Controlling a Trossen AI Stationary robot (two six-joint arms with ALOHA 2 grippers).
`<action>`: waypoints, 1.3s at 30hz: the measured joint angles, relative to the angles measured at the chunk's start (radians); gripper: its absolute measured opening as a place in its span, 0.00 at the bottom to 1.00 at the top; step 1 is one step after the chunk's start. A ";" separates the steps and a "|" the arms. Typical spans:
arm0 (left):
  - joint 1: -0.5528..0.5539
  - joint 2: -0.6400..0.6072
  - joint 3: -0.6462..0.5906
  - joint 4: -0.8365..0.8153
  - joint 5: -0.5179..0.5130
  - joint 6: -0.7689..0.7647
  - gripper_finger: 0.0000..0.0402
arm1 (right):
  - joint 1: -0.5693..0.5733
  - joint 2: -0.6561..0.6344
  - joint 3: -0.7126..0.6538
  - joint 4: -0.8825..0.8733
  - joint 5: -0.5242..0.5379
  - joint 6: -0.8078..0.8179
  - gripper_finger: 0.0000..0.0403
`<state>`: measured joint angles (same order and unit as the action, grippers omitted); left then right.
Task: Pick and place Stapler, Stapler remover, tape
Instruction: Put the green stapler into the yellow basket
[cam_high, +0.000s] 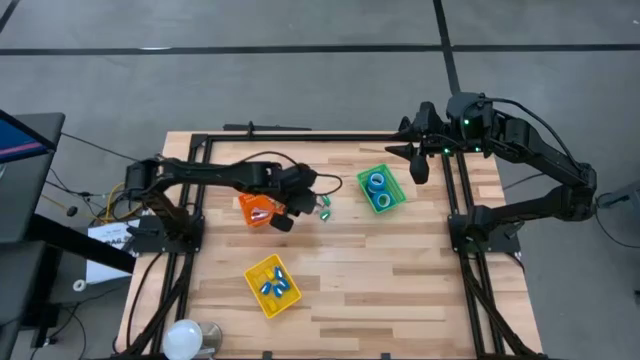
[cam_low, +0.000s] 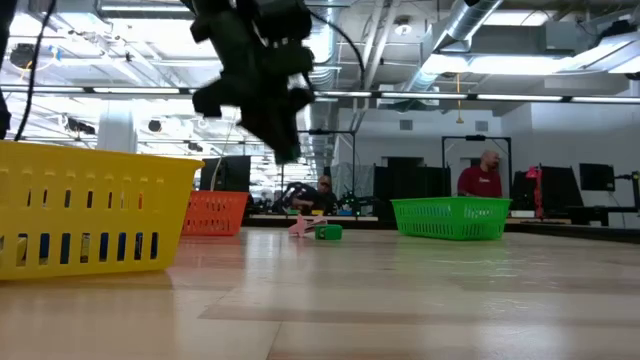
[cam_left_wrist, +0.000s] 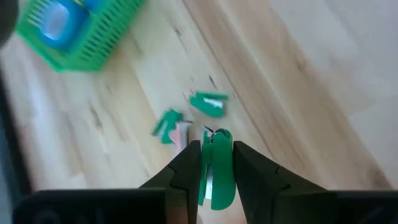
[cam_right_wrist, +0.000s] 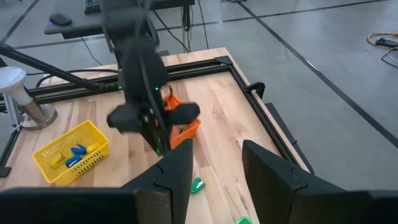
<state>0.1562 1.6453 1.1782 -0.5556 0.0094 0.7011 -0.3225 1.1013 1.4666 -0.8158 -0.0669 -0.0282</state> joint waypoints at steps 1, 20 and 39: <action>0.000 -0.023 0.000 -0.002 0.004 -0.003 0.19 | 0.000 0.000 0.000 0.000 0.000 0.000 0.33; -0.298 -0.216 0.000 -0.005 0.022 -0.006 0.19 | 0.000 0.000 0.000 0.000 0.000 0.003 0.33; -0.551 -0.216 -0.155 -0.003 0.050 -0.347 0.19 | 0.000 0.000 0.000 0.000 0.000 0.002 0.33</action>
<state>-0.3947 1.4292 1.0234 -0.5590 0.0592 0.3545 -0.3222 1.1015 1.4666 -0.8162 -0.0669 -0.0257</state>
